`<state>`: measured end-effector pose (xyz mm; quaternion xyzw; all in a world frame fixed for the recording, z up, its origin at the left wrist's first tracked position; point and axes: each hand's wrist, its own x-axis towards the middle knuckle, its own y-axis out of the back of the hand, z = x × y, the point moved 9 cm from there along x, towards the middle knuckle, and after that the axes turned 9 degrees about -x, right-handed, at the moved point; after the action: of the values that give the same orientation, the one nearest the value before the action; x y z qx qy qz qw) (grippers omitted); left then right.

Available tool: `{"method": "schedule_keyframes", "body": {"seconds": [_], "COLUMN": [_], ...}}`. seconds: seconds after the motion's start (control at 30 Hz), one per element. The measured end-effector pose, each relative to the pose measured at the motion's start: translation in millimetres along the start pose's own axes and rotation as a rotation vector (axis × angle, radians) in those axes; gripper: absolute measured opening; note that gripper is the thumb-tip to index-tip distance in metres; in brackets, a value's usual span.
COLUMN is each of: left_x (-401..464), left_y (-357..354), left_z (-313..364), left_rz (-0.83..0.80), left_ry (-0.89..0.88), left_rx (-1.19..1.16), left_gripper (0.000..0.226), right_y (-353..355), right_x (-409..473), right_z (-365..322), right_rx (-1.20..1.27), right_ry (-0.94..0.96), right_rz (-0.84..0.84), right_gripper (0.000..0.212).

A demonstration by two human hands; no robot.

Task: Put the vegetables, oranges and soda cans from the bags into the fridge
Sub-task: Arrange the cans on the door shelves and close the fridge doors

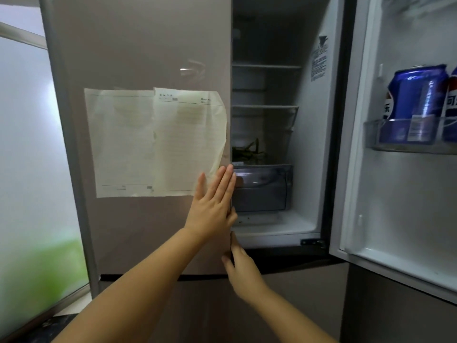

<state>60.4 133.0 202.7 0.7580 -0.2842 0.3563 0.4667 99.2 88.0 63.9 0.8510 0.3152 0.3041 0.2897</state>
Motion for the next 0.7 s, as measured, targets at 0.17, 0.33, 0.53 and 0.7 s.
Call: {"method": "schedule_keyframes", "body": {"seconds": [0.17, 0.33, 0.53, 0.7], "left_x": [5, 13, 13, 25], "left_y": [-11, -24, -14, 2], "left_z": [-3, -8, 2, 63], "left_rz": [-0.103, -0.351, -0.372, -0.089], "left_ry": [0.041, 0.111, 0.165, 0.009], "left_rx": [0.027, -0.025, 0.002, -0.13], "left_gripper": [0.08, 0.077, 0.078, 0.067], "right_y": [7, 6, 38, 152], "right_x": [7, 21, -15, -57], "right_z": [2, 7, 8, 24], "right_rx": [-0.046, -0.019, -0.056, -0.104], "right_ry": [-0.043, -0.135, -0.07, -0.033], "right_rz": [0.089, -0.008, -0.125, 0.164], "right_gripper": [0.055, 0.053, 0.053, 0.041]}}
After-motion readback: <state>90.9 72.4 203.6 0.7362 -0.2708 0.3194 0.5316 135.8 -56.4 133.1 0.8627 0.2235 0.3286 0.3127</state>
